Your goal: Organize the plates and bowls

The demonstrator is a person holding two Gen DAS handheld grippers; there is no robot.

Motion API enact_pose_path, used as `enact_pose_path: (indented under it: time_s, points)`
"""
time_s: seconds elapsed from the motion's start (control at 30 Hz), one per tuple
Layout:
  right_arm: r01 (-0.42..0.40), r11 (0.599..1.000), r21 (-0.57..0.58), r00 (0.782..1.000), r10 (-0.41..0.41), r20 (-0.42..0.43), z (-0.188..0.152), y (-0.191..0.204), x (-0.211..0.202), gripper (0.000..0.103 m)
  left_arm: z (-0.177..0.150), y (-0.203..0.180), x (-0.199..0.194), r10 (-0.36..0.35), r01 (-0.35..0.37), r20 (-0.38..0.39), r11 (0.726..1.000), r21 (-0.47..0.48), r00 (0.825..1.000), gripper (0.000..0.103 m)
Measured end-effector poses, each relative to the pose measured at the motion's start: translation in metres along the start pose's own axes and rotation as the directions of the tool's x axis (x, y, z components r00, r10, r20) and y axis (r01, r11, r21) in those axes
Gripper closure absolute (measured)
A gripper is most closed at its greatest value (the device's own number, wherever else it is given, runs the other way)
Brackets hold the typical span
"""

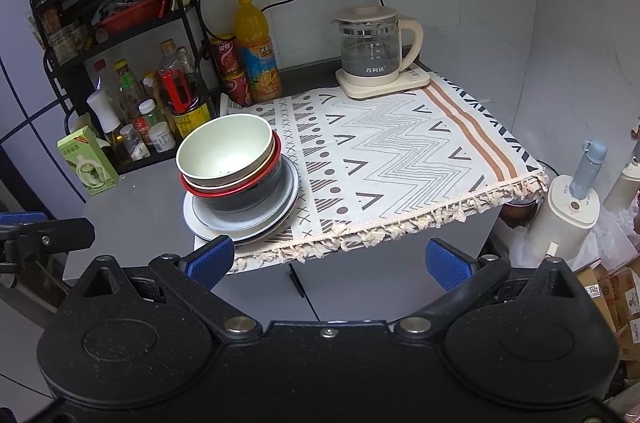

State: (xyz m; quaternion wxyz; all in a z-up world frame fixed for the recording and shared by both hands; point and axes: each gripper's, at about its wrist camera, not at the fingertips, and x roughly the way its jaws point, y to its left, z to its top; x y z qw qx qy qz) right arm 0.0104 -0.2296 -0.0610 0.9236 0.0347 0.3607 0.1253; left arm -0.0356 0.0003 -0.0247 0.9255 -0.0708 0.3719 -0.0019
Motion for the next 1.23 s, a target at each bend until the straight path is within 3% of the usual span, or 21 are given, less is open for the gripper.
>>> enact_pose_path:
  time_s: [1.23]
  points:
    - [-0.022, 1.000, 0.015, 0.999, 0.023, -0.034, 0.006, 0.002, 0.022, 0.000, 0.011, 0.004, 0.025, -0.006, 0.006, -0.044, 1.000, 0.008, 0.999, 0.001]
